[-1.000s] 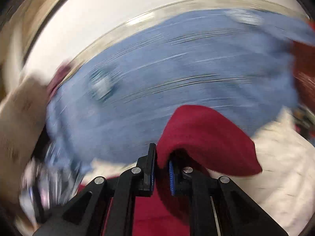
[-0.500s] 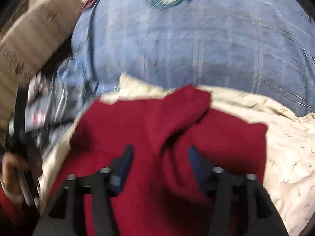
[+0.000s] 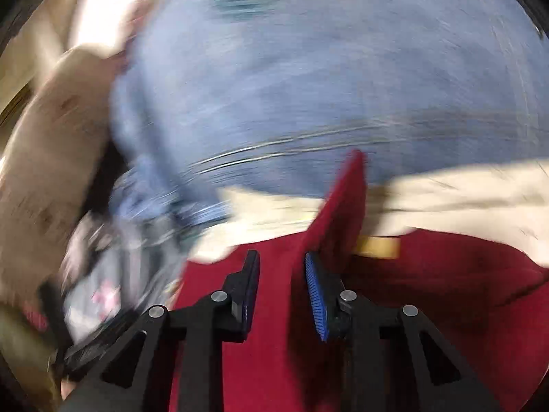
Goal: Fold small clothes
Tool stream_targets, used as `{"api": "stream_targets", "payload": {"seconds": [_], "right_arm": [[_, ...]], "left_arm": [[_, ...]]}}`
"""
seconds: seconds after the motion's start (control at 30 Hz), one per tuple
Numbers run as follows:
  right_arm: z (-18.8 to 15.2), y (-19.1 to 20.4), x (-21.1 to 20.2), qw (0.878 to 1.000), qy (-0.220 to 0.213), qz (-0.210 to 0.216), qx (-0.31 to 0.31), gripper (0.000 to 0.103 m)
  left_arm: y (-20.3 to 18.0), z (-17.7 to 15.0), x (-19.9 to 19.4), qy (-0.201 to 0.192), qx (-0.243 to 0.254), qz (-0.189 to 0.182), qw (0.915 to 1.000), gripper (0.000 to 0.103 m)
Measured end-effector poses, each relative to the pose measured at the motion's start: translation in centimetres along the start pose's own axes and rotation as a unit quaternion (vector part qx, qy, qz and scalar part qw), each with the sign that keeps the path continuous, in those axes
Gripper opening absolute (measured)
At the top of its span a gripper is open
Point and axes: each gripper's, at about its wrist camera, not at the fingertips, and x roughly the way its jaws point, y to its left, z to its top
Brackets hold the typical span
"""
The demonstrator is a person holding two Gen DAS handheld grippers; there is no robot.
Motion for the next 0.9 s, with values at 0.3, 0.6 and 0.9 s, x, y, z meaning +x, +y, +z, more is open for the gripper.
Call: {"api": "stream_targets", "payload": {"seconds": [0.3, 0.6, 0.9], "right_arm": [[-5.5, 2.3, -4.8, 0.998, 0.020, -0.041, -0.039, 0.051], [-5.4, -9.4, -14.5, 0.960, -0.031, -0.261, 0.102, 0.071], [-3.8, -13.0, -8.6, 0.966, 0.034, -0.241, 0.088, 0.018]], "left_arm": [[0.8, 0.0, -0.5, -0.005, -0.036, -0.034, 0.9987, 0.103], [-2.8, -1.3, 1.4, 0.016, 0.016, -0.045, 0.9987, 0.103], [-4.7, -2.6, 2.4, 0.025, 0.068, -0.034, 0.9968, 0.103]]}}
